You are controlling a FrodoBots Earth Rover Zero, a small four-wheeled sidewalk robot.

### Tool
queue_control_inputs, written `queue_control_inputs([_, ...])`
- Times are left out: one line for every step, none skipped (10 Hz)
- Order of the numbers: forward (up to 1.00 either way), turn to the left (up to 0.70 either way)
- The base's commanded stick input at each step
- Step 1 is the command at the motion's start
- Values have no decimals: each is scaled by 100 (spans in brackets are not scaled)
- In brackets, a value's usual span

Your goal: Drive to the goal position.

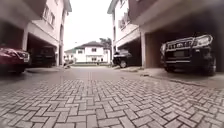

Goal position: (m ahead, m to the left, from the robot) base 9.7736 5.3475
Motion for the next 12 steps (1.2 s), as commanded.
queue_control_inputs([70, 0])
queue_control_inputs([70, 0])
queue_control_inputs([70, 0])
queue_control_inputs([70, 0])
queue_control_inputs([70, 0])
queue_control_inputs([70, 0])
queue_control_inputs([70, 0])
queue_control_inputs([70, 0])
queue_control_inputs([70, 0])
queue_control_inputs([70, 0])
queue_control_inputs([70, 0])
queue_control_inputs([70, 0])
